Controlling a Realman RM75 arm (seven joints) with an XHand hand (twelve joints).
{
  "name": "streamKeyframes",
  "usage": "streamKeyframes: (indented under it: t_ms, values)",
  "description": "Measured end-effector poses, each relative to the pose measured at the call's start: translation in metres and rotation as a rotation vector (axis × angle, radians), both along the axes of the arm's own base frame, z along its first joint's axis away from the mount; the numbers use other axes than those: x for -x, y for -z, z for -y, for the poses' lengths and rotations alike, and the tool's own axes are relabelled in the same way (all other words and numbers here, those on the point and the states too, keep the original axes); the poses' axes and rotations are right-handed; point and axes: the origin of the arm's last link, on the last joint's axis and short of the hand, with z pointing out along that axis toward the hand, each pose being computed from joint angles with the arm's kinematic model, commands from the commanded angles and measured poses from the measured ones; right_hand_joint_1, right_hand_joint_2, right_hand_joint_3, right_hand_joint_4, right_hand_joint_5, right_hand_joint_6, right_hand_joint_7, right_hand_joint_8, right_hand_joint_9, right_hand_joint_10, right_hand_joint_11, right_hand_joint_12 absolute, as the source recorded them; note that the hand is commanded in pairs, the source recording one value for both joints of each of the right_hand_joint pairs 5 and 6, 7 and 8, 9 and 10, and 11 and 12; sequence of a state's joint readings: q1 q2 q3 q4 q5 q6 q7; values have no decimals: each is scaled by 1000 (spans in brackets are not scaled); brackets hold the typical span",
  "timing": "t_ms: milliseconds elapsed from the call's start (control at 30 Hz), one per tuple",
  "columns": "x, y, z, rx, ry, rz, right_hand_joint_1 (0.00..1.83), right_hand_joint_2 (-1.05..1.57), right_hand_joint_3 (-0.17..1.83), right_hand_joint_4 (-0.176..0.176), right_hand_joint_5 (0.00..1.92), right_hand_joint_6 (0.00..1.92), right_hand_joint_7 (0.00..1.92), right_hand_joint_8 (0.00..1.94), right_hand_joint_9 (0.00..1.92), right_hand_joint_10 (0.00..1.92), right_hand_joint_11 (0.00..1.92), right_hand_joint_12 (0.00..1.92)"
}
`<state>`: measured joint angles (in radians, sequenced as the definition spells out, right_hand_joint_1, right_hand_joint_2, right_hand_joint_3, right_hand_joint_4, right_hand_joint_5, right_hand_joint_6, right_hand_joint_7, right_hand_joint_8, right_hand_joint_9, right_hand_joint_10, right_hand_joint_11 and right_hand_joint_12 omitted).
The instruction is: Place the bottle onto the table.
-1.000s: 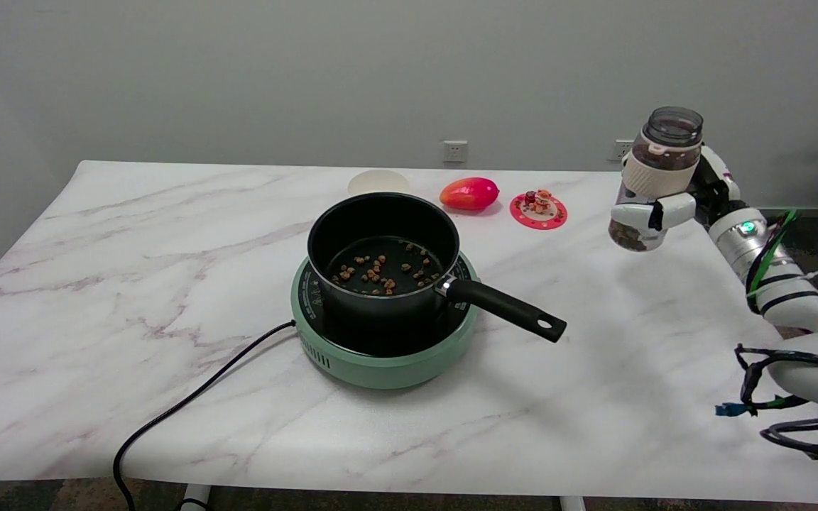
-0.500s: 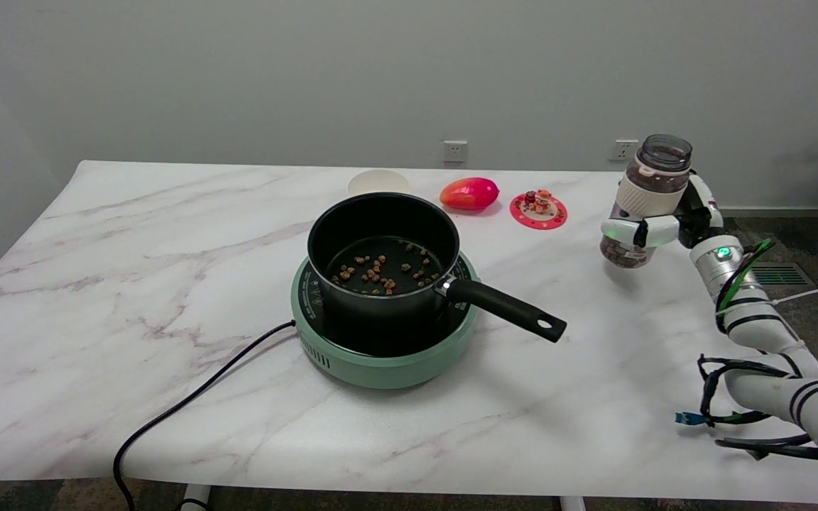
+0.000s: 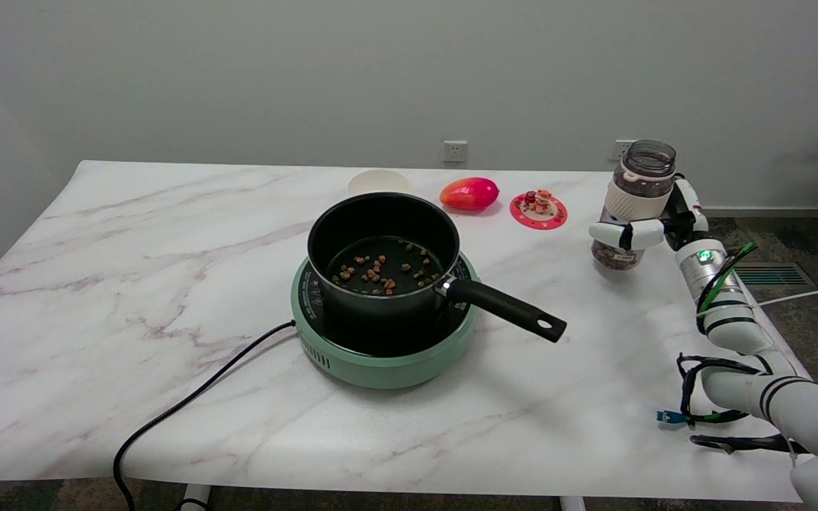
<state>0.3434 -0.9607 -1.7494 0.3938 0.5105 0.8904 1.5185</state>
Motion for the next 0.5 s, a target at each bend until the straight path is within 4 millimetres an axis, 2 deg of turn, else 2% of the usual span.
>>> streamKeyframes:
  t_ms: [500]
  values:
    - [10, 4, -1, 15, 17, -8, 1500, 947, 683, 0, 1920, 1920, 1920, 1920, 1427, 1427, 1232, 1232]
